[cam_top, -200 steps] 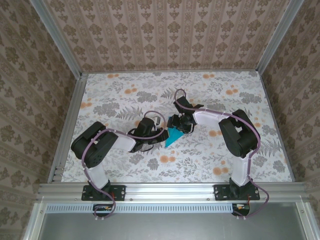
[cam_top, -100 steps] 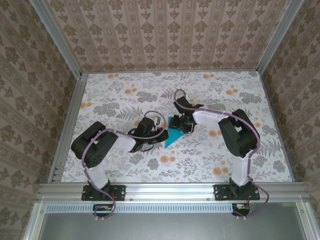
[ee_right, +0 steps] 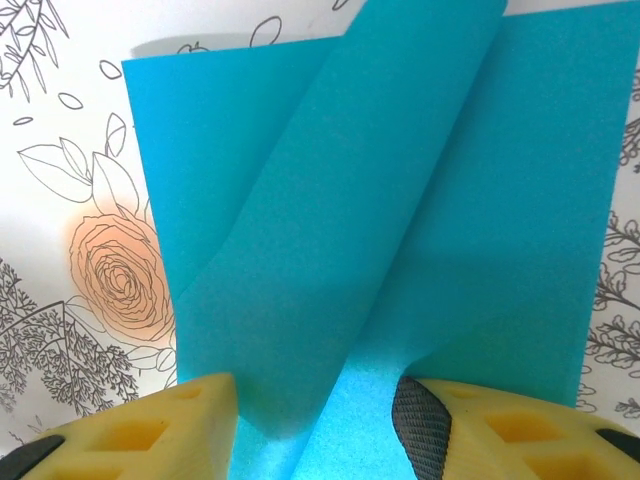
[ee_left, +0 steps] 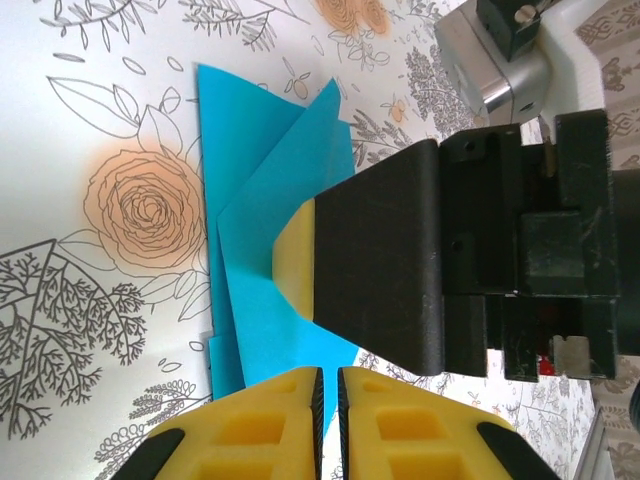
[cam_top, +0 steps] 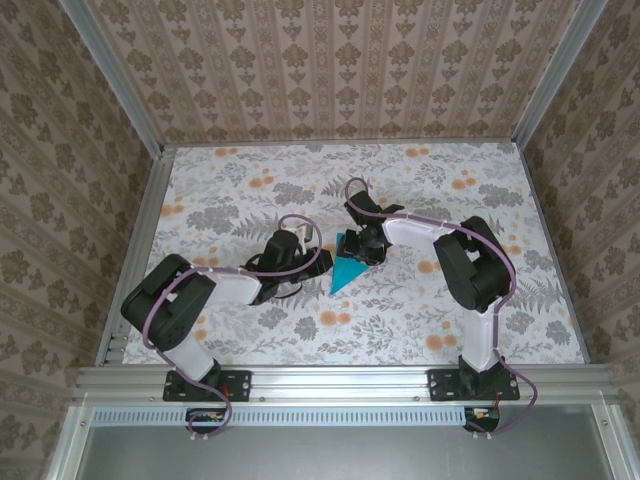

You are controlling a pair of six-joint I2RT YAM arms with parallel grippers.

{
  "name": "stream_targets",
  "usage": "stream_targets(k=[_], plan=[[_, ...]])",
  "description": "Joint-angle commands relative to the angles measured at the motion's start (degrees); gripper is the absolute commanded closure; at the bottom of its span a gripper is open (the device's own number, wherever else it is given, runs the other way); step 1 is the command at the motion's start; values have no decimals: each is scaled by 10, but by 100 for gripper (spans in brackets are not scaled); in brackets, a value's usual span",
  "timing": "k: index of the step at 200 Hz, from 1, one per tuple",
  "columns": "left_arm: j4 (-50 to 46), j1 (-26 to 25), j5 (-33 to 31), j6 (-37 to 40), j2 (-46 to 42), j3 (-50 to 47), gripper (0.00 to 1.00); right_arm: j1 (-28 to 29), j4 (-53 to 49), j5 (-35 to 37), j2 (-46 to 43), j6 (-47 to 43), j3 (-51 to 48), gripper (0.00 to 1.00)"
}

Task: Fold a paper plane with a square sheet of paper (pick it up from the middle)
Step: Fourth fold the wing at the center of the table.

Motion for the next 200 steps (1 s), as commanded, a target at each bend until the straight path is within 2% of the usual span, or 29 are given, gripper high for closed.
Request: stream_targets(k=[1,119,200], plan=[[19,-1,20,-14,22,1,86,0,-36,44,75,-12,-31,47],[50,-10,54,-23,74,25,87,2,-39,41,86,-10,-23,45],[-8,-13,47,-21,91,41,87,2,-53,42,91,-5,-21,45]])
